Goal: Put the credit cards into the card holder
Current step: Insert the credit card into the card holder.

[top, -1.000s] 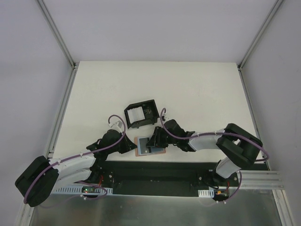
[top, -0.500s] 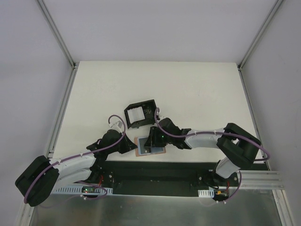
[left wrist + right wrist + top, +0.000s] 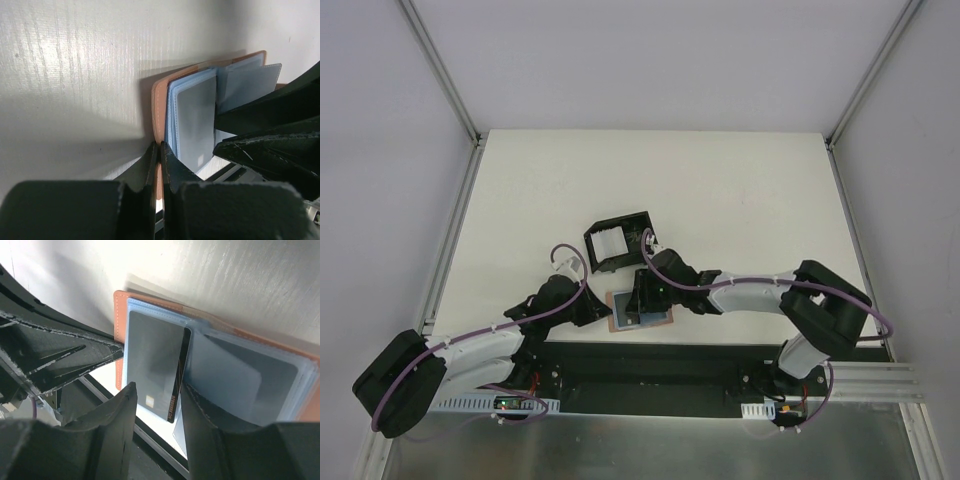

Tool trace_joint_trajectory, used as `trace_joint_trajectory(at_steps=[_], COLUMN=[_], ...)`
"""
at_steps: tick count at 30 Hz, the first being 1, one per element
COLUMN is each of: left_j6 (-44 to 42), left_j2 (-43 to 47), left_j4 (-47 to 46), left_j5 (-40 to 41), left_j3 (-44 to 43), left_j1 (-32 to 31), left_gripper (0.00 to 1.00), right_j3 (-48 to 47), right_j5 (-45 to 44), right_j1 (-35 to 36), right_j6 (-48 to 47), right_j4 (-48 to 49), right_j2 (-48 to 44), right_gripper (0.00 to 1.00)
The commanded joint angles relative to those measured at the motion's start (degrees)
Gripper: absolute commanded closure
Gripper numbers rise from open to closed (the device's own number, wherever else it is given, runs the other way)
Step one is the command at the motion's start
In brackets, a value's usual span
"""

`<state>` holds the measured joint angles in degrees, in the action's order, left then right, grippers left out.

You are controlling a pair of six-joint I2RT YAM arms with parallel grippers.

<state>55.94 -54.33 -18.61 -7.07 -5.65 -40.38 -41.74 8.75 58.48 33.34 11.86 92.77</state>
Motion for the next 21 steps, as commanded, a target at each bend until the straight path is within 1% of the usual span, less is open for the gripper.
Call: trace_joint_trajectory(at_steps=[1,4,8,13,21], left_j6=[-0.92,-0.84,-1.36,-2.15,-2.94], left_j2=[0.36,2.29,4.31,5.28,7.83], left_j4=[2.17,3.49,5.42,6.57,8.32], left_j5=[-1.19,-1.1,-1.19,-2.07,-3.65], left_j3=[0.73,0.38,-0.15,-1.29,-3.66], left_j1=[0.48,0.48,0.48,0.48,0.48], left_gripper=[1.0,1.0,1.0,1.0,1.0], right_j3=[-1.68,-1.59,-1.95,-1.68,-4.14], right_j5=[-5.57,-10.23,-12.0,-13.06,-14.2], right_j1=[1.11,1.02,0.94,1.02,1.02], right_j6=[-3.28,-4.86,-5.31,-3.9,-3.81], right_j4=[-5.87,-10.09,-14.4,-16.33,-21.16], right_j2=[-6.09,-9.71,-11.91,-11.13,-6.21], right_gripper=[0.55,0.53,0.53,0.54,0.56])
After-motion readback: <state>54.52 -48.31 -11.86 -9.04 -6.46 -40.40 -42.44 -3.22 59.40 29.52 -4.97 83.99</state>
